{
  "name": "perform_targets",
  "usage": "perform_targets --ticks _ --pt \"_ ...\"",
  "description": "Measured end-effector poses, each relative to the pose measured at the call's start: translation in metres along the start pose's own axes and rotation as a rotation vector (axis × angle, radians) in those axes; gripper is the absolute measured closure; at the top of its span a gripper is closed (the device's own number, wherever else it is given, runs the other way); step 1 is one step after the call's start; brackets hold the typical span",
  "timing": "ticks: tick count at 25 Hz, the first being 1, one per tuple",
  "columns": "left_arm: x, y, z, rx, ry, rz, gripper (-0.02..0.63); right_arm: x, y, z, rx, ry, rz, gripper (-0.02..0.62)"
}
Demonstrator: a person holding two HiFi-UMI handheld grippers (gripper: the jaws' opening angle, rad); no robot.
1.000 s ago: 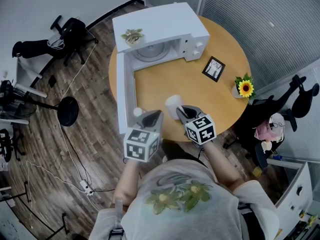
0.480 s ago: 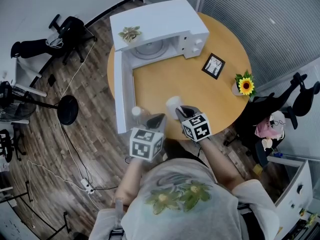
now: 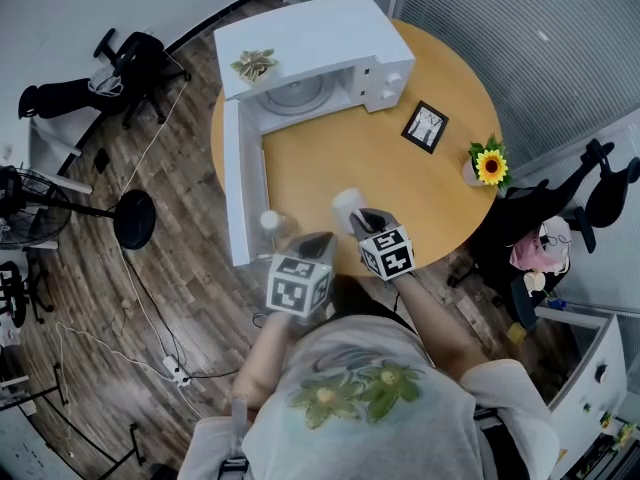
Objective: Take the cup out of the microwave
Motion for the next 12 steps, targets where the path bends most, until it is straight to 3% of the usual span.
perform_targets --ticks 12 --pt "-0.009 -0.007 0.0 0.002 -0.001 -0.034 0.603 -0.026 0.011 0.003 -0.023 -0.031 0.003 0.54"
Point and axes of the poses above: the fingertips, and each gripper's own axes: y backward along the fingers, z to its right, x out of its top, the point moved 9 cm from there along y, backward along the fingers, and after that the axes turned 12 degrees about -z, right-handed, at the moved point
